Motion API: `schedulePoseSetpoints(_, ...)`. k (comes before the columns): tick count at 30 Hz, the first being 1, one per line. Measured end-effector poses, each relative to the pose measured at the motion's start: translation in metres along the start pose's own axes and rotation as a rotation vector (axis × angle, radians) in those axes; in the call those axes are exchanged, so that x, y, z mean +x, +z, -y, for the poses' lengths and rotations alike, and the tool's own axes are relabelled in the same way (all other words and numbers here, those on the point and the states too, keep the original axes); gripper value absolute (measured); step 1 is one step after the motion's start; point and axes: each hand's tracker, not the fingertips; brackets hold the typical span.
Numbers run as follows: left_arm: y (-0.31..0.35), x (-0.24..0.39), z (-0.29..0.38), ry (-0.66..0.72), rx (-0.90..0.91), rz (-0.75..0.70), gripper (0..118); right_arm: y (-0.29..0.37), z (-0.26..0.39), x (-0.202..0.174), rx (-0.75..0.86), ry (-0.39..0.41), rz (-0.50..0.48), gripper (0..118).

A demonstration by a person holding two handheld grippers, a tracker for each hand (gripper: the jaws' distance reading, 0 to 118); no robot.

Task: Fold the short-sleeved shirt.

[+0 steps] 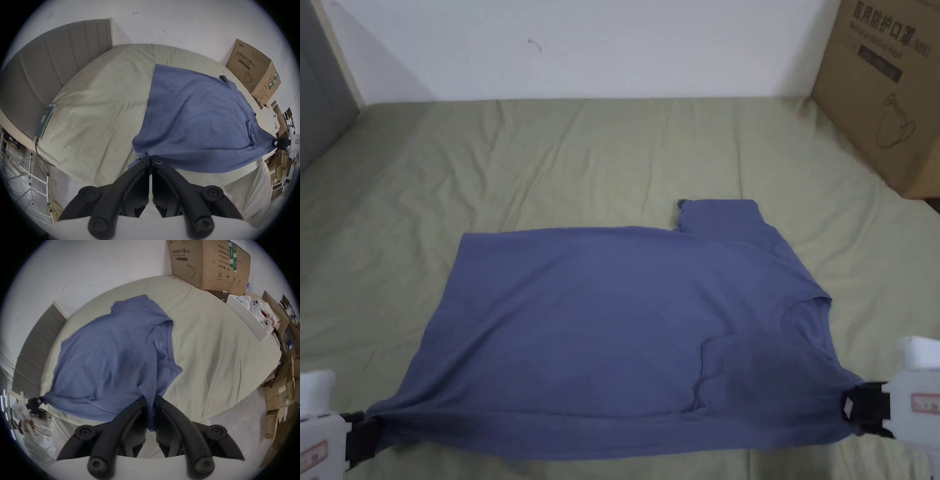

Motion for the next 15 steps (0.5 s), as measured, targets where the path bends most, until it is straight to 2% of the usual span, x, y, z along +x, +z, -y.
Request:
schedulePoseSetpoints(3, -0.006, 0.004, -0.031, -0.023, 0.026, 0.0, 1, -0.005, -0.037, 0.0, -0.001, -0.052, -0.032, 9)
schedulePoseSetpoints(7, -0.037, 0.011, -0.086, -0.041, 0.04, -0.002, 1, -0.044, -0.096, 0.003, -0.055, -0.073, 0.002, 9)
schedulePoseSetpoints(8, -0.047, 0.014, -0.097, -0.045, 0.029, -0.012, 1, -0.056, -0.107, 0.005, -0.084, -0.112, 0.024, 9)
schedulePoseSetpoints(12, -0.093, 0.023, -0.135, -0.096, -0.012, -0.021, 2, -0.109, -0.146, 0.014, -0.154, -0.241, -0.001, 10)
schedulePoseSetpoints(13, -0.103, 0.024, -0.14, -0.099, -0.025, -0.022, 5, -0.121, -0.151, 0.015, -0.177, -0.246, 0.004, 24)
schedulePoseSetpoints(14, -0.111, 0.026, -0.143, -0.097, -0.031, -0.031, 17, -0.129, -0.154, 0.017, -0.198, -0.264, 0.017, 49)
schedulePoseSetpoints(15, -0.119, 0.027, -0.145, -0.102, -0.046, -0.041, 31, -0.133, -0.156, 0.016, -0.193, -0.247, 0.029, 59)
